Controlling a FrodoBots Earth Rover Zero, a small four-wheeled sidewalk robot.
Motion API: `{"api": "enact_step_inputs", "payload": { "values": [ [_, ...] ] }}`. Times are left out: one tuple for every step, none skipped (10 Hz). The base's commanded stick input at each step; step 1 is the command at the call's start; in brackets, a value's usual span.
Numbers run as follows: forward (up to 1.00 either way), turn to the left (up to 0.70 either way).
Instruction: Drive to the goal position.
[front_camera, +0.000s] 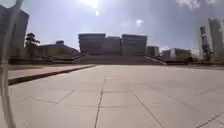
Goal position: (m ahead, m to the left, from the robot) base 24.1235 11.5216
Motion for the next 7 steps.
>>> {"api": "enact_step_inputs", "payload": {
  "values": [
    [0.85, -0.28],
    [0.85, -0.29],
    [0.85, -0.2],
    [0.85, 0.0],
    [0.85, 0.0],
    [0.85, 0.0],
    [0.85, 0.0]
  ]
}}
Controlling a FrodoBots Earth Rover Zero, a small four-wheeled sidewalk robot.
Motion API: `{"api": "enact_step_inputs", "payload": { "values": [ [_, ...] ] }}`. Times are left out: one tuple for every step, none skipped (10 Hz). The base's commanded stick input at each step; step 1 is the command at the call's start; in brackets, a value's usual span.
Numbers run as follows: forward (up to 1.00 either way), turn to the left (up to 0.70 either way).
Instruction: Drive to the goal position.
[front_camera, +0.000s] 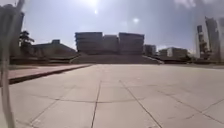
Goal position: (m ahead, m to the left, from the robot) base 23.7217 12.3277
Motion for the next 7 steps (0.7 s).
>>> {"api": "enact_step_inputs", "payload": {
  "values": [
    [0.85, 0.0],
    [0.85, 0.0],
    [0.85, 0.0],
    [0.85, 0.0],
    [0.85, 0.0],
    [0.85, 0.0],
    [0.85, 0.0]
  ]
}}
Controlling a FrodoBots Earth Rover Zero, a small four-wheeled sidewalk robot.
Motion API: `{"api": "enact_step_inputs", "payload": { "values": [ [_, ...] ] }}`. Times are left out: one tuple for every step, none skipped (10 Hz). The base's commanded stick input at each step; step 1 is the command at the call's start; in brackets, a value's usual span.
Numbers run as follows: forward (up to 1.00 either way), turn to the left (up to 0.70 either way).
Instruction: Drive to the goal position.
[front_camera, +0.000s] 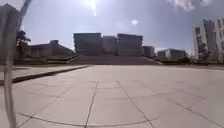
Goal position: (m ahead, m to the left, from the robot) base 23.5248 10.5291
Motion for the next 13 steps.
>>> {"api": "enact_step_inputs", "payload": {
  "values": [
    [0.85, 0.0],
    [0.85, 0.0],
    [0.85, 0.0],
    [0.85, 0.0],
    [0.85, 0.0],
    [0.85, 0.0],
    [0.85, 0.0],
    [0.85, 0.0],
    [0.85, 0.0],
    [0.85, 0.0],
    [0.85, 0.0],
    [0.85, 0.0],
    [0.85, 0.0]
  ]
}}
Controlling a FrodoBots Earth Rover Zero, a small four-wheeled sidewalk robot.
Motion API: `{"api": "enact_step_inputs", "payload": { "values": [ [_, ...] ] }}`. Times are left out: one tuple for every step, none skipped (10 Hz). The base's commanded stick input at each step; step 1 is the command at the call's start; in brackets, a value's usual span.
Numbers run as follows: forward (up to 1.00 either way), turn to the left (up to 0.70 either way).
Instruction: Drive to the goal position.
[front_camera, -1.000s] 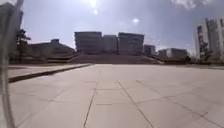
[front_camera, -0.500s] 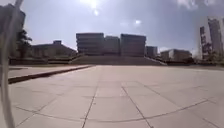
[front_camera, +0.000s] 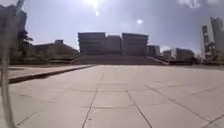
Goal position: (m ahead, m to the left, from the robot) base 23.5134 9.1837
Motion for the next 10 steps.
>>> {"api": "enact_step_inputs", "payload": {
  "values": [
    [0.85, 0.0],
    [0.85, 0.0],
    [0.85, 0.0],
    [0.85, 0.0],
    [0.85, 0.0],
    [0.85, 0.0],
    [0.85, 0.0],
    [0.85, 0.0],
    [0.85, 0.0],
    [0.85, 0.0]
  ]
}}
